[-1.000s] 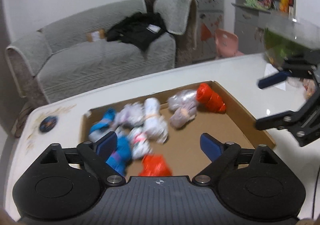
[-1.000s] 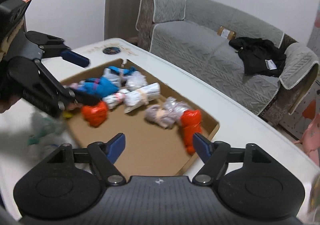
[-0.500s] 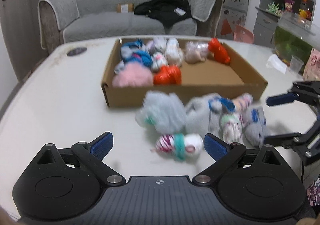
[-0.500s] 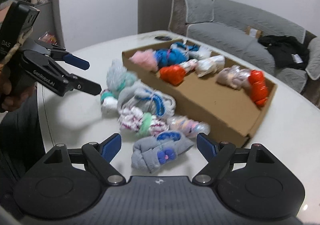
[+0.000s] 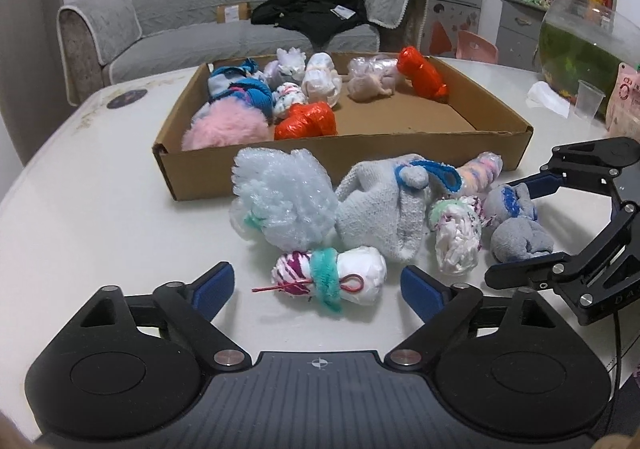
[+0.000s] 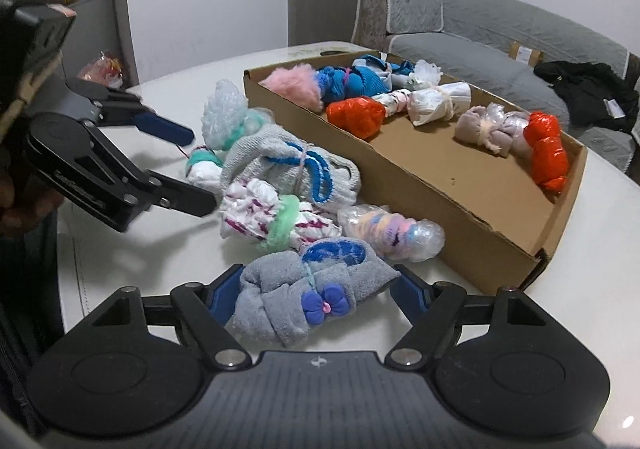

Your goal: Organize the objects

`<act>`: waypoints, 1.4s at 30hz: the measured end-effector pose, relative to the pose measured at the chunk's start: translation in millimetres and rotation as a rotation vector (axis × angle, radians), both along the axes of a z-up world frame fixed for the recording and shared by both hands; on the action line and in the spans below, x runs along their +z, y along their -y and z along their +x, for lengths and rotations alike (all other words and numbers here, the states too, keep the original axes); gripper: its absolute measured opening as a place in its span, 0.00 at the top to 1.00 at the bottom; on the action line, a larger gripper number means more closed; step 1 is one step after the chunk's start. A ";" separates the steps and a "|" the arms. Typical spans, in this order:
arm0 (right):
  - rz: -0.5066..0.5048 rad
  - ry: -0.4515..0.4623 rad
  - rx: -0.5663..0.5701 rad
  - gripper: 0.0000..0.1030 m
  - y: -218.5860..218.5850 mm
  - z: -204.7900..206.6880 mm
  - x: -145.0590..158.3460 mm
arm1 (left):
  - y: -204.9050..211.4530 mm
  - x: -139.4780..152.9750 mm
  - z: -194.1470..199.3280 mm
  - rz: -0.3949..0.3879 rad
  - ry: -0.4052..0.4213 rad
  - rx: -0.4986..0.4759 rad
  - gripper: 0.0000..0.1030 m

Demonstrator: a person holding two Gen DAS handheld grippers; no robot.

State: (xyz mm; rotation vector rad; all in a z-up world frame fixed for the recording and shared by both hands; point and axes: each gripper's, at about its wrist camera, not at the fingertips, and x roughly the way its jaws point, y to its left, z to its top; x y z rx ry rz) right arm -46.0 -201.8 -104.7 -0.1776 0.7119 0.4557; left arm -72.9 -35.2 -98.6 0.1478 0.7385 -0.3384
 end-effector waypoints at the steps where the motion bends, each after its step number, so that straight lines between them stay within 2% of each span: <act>1: 0.004 0.001 -0.001 0.30 0.4 -0.8 -0.3 | 0.3 -1.6 0.1 -0.004 -0.004 -0.001 0.13; 13: 0.031 0.022 -0.028 0.37 2.1 -12.1 -2.9 | 7.2 -4.5 -6.3 -0.010 0.026 -0.032 0.21; 15: 0.029 0.024 -0.032 0.40 1.5 -15.4 -2.2 | 7.4 -3.8 -7.8 -0.014 0.029 -0.038 0.27; 17: 0.033 0.024 -0.038 0.41 1.0 -17.9 -1.7 | 6.8 -2.2 -8.6 -0.020 0.033 -0.046 0.41; 34: 0.067 0.008 -0.080 0.44 11.4 -34.9 5.4 | -9.8 4.2 -27.5 -0.033 -0.014 -0.050 0.42; 42: 0.047 0.032 -0.129 0.44 36.5 -41.2 26.5 | -29.5 35.7 -40.3 -0.030 0.002 -0.049 0.42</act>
